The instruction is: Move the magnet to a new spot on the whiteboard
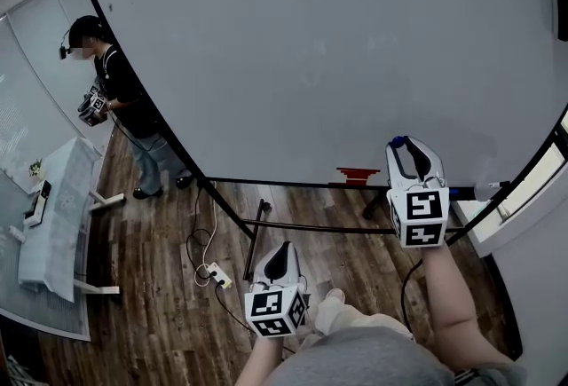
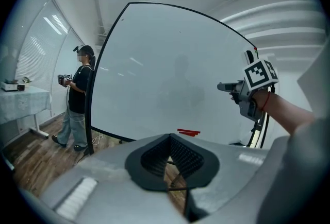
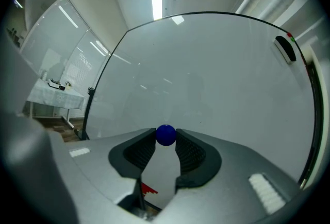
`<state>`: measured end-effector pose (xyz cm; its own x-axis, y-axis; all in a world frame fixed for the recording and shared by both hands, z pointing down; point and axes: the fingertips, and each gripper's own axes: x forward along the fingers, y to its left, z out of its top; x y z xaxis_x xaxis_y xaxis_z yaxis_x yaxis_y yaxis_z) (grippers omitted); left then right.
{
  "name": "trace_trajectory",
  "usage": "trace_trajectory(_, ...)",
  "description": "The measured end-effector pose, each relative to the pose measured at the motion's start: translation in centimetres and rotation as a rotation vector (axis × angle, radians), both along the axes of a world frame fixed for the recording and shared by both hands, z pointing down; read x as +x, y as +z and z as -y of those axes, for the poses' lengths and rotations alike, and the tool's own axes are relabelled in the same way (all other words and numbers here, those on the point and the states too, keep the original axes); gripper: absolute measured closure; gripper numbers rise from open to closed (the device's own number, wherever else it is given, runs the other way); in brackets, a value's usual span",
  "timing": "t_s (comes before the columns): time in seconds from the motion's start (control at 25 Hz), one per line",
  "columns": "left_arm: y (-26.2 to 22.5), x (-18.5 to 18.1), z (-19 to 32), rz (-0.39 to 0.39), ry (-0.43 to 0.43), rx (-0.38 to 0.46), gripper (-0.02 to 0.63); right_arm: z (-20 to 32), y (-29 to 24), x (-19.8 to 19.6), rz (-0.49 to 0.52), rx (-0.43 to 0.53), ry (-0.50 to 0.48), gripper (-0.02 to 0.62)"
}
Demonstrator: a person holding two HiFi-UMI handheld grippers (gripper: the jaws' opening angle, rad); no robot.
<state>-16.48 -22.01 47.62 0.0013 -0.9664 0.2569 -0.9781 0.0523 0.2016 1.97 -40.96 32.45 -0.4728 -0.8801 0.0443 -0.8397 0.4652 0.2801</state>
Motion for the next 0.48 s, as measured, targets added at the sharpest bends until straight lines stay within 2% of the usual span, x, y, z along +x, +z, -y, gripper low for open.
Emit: trace_trajectory(0.48, 1.0, 0.2, -7.0, 0.004, -0.091, -0.022, 0.601, -5.7, 0.6, -1.3, 0.009, -0.008, -0.09, 0.472)
